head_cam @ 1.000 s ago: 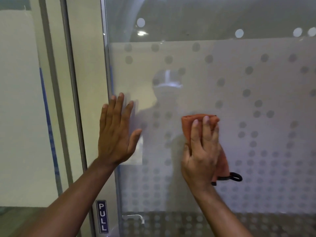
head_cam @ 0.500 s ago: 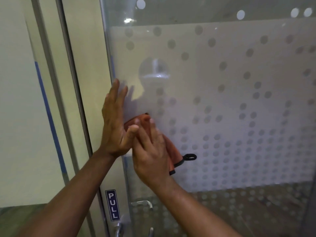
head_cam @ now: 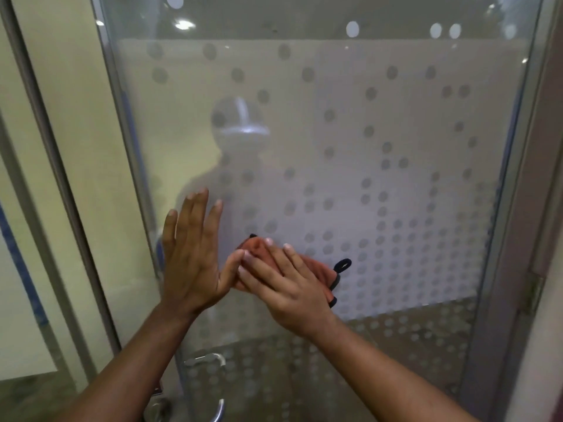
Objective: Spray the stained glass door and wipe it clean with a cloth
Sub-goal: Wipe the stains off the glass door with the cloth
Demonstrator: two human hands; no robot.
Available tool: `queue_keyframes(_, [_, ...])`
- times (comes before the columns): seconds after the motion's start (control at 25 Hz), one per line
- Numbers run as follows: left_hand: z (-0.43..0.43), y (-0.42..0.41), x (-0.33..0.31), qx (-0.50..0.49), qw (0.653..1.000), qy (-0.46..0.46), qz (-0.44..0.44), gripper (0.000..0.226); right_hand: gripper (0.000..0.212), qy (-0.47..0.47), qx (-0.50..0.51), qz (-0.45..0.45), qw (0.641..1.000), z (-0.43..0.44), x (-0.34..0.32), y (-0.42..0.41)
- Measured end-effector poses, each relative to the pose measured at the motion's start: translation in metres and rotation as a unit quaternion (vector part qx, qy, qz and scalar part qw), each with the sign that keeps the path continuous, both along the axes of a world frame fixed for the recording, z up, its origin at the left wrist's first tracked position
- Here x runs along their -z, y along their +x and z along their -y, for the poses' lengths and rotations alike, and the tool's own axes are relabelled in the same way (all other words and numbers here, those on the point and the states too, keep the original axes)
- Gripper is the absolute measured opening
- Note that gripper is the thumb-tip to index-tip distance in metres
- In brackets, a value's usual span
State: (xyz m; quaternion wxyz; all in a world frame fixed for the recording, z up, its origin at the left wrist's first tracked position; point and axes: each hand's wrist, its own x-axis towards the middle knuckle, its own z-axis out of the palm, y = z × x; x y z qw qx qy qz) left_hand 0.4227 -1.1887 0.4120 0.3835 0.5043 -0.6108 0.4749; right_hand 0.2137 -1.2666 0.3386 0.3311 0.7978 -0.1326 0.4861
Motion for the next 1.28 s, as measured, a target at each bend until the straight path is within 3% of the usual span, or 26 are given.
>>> queue_keyframes(0.24, [0.027, -0.049, 0.004, -0.055, 0.998, -0.012, 0.007, 0.083, 0.068, -0.019, 0.088, 0.130, 0.987, 0.063, -0.019, -0.135])
queue_keyframes(0.44, [0.043, -0.072, -0.006, -0.066, 0.997, -0.037, 0.034, 0.084, 0.062, 0.044, 0.142, 0.248, 0.957, 0.098, -0.038, -0.239])
queue_keyframes(0.64, [0.053, -0.080, -0.010, -0.084, 0.995, -0.039, 0.027, 0.084, 0.061, 0.163, 0.134, 0.391, 0.896, 0.108, -0.029, -0.265])
queue_keyframes(0.8, [0.057, -0.079, -0.008, -0.086, 0.996, -0.034, 0.018, 0.085, 0.068, 0.185, 0.115, 0.453, 0.865, 0.101, -0.009, -0.258])
queue_keyframes(0.92, [0.060, -0.078, -0.007, -0.083, 0.996, -0.038, 0.014, 0.084, 0.067, 0.191, 0.112, 0.461, 0.859, 0.096, 0.016, -0.239])
queue_keyframes(1.16, [0.061, -0.078, -0.006, -0.067, 0.997, -0.045, 0.016, 0.083, 0.058, 0.164, 0.110, 0.365, 0.910, 0.079, 0.053, -0.183])
queue_keyframes(1.28, [0.062, -0.076, -0.006, -0.057, 0.997, -0.042, 0.015, 0.083, 0.053, 0.185, 0.085, 0.340, 0.918, 0.059, 0.064, -0.145])
